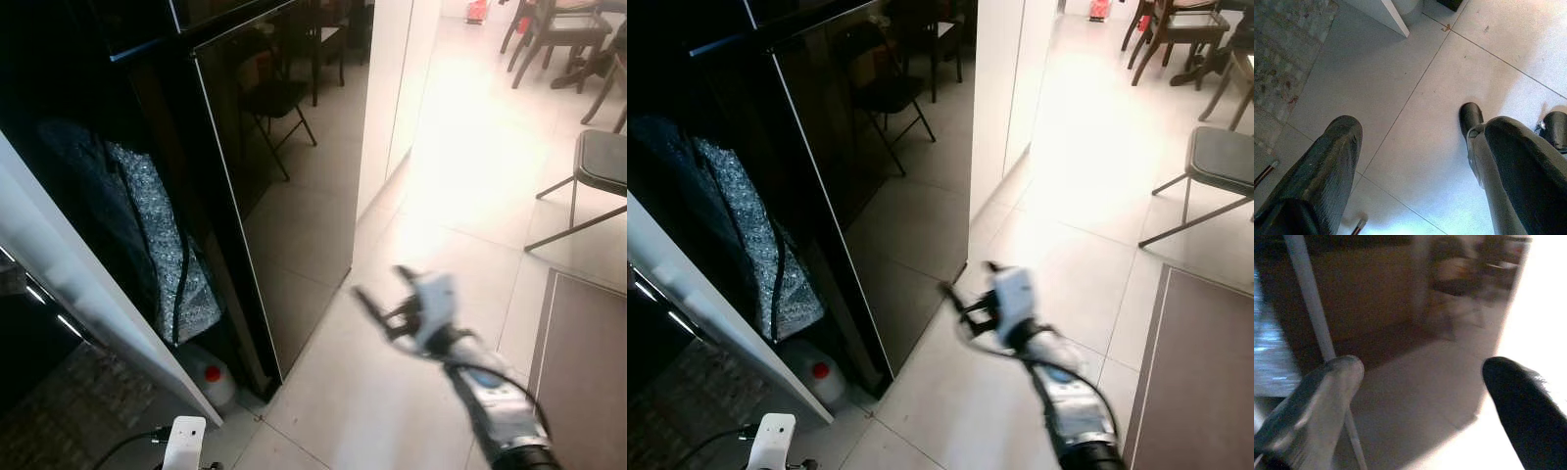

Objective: Restocking fridge

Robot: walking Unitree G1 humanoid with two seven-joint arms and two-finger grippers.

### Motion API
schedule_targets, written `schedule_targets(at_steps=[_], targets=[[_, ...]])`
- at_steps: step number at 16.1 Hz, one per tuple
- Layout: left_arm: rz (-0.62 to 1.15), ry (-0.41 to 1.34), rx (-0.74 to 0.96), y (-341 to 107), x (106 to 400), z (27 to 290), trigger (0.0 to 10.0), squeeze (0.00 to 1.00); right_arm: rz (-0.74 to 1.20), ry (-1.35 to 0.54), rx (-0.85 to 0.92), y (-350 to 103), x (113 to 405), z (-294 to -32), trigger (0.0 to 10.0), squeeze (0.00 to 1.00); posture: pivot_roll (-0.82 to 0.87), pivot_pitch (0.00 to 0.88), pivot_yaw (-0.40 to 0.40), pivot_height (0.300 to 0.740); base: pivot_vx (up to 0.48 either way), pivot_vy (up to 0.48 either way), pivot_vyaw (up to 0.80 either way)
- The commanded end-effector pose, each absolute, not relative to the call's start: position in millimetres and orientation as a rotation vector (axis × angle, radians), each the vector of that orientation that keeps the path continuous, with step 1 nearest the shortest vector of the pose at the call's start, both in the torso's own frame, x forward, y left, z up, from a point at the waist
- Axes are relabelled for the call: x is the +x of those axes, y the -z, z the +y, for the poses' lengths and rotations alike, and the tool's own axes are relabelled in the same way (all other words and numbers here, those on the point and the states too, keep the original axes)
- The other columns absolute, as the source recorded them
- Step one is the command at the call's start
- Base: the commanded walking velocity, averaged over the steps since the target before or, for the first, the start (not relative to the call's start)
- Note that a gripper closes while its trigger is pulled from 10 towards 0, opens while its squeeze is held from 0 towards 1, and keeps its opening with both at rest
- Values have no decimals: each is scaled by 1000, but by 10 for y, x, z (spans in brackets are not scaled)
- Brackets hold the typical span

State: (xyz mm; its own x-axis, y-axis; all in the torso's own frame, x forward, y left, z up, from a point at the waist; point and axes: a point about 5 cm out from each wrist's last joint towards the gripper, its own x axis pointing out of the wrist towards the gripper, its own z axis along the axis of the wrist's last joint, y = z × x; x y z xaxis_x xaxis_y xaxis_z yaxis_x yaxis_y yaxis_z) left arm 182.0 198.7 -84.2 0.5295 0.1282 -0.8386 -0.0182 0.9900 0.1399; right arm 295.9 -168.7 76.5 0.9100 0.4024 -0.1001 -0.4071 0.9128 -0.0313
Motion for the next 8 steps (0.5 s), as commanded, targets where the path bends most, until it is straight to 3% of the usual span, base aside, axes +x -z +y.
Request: schedule_targets(at_steps=[1, 2, 4, 6, 8], targets=[[1020, -91, 132, 847, 1807, 2001, 10000, 0, 139, -93, 17, -658, 3002, -2192, 10000, 0, -131, 17, 79, 740, 0, 0, 0], [1021, -90, 133, 849, 1803, 2000, 10000, 0, 179, 35, 66, -554, 2957, -2392, 10000, 0, -131, 17, 80, 740, 0, 0, 0], [1027, -84, 136, 858, 1783, 1999, 10000, 0, 493, 340, 129, 18, 2530, -2814, 10000, 0, -119, 18, 78, 740, 0, 0, 0], [1031, -83, 137, 866, 1765, 2005, 10000, 0, 714, 354, 107, 382, 2139, -2799, 10000, 0, -116, 19, 74, 740, 0, 0, 0], [1034, -81, 138, 875, 1751, 1984, 10000, 0, 956, 237, 24, 718, 1709, -2612, 10000, 0, -104, 24, 59, 740, 0, 0, 0]])
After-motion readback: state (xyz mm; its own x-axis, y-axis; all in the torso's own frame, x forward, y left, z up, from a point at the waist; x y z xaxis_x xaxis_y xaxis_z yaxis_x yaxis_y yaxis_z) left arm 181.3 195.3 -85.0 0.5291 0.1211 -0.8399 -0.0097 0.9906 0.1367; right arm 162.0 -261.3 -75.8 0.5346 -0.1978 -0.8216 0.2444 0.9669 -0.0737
